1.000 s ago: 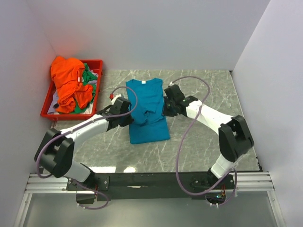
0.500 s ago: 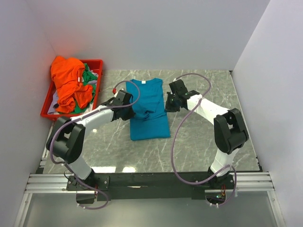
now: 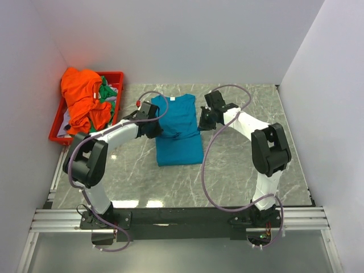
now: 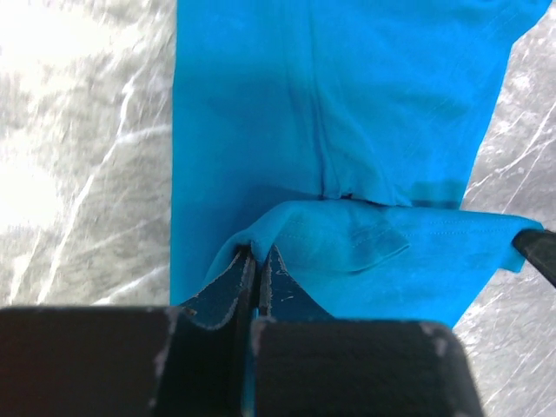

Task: Fold and stack the t-shirts
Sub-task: Fold the tshirt

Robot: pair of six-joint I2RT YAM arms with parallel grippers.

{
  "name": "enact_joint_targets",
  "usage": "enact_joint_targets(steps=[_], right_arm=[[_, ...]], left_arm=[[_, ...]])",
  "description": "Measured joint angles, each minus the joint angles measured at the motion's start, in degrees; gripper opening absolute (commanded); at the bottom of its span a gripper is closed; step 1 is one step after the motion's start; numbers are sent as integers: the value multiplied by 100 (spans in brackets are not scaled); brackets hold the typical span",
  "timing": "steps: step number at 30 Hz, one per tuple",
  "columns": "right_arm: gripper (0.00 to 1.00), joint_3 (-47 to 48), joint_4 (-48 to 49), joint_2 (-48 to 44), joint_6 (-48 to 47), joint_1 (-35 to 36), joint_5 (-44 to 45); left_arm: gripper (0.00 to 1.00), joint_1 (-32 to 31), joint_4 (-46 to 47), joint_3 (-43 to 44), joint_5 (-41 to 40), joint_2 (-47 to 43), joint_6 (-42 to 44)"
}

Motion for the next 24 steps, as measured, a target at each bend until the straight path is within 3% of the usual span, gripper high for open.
enact_joint_targets(steps=[2,5,6,9,12,18,24], right_arm=[[19,118,-9,98,-39,-55,-57],[35,297,-72,205,-107,-140,-127],[38,363,-107,219,-127,-170,-136],[43,608,-229,225,-227,-221,-129],[42,675,-221,186,-302,-232,-74],[31,-63,-50,-319,-321,-140,-20],[28,-522,146,-496,-302,474,114]], left_arm=[[24,20,-7,109,7,68,79],[42,55,-17,229,22,127,127],[54,70,-46,275,24,144,157],[59,129,-131,415,13,170,245],[53,166,-138,424,2,107,240],[26,142,-35,63,63,-334,170],[11,-192,173,-404,116,-549,17]])
